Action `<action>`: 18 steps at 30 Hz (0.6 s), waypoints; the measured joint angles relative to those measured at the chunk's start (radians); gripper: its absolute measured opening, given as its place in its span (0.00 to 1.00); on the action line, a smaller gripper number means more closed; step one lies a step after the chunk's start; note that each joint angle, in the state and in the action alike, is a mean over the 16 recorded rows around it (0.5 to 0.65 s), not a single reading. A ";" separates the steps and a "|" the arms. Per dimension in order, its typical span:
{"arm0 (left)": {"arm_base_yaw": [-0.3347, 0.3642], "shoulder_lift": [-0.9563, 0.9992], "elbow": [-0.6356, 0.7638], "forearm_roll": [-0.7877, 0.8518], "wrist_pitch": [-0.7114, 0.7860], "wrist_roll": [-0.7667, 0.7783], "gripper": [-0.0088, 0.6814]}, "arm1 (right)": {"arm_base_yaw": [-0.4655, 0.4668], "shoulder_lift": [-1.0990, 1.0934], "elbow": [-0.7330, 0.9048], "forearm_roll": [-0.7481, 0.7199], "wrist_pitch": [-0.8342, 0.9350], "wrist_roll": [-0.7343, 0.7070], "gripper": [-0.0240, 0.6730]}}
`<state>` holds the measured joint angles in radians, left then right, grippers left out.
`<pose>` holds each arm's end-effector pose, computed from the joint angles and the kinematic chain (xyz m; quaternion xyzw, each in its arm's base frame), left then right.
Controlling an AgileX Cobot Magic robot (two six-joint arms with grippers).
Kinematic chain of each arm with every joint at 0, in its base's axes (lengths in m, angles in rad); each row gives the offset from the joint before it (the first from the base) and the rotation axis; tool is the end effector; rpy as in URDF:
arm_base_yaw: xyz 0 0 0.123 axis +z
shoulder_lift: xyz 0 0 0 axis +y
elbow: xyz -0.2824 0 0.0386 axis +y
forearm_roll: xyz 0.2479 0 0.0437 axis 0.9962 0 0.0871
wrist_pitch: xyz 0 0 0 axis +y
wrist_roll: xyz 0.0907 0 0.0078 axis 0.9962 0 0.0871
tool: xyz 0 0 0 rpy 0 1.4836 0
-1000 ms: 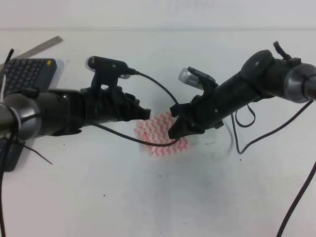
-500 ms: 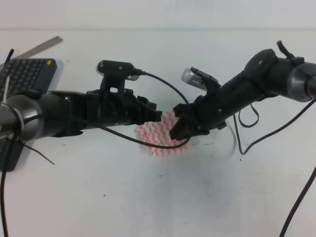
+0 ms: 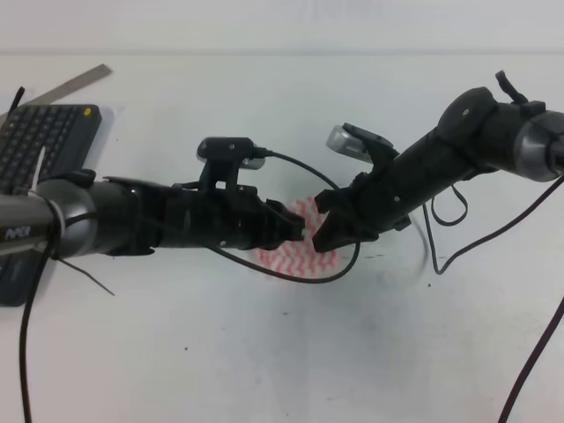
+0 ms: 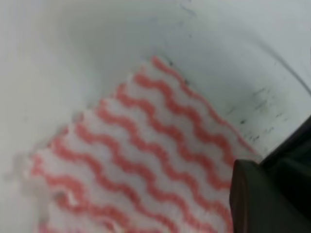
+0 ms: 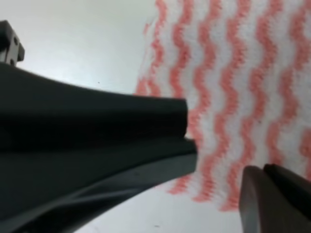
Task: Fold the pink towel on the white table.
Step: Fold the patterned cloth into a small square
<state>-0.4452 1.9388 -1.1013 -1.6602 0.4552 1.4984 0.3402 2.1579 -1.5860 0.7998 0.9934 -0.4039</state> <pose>0.3422 -0.2076 0.1646 0.2138 0.8638 -0.3183 0.3268 0.3963 0.1984 0.1691 -0.1508 0.9288 0.3342 0.0533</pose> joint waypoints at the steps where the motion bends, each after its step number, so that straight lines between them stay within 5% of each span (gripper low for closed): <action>1: 0.000 0.001 0.000 0.012 0.010 -0.012 0.03 | 0.000 0.001 0.000 -0.007 -0.003 0.004 0.04; 18: 0.000 -0.013 0.000 0.182 0.105 -0.160 0.02 | -0.005 -0.024 -0.001 -0.029 -0.060 0.030 0.03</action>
<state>-0.4457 1.9261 -1.1013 -1.4782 0.5605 1.3385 0.3355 2.1340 -1.5872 0.7713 0.9334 -0.3737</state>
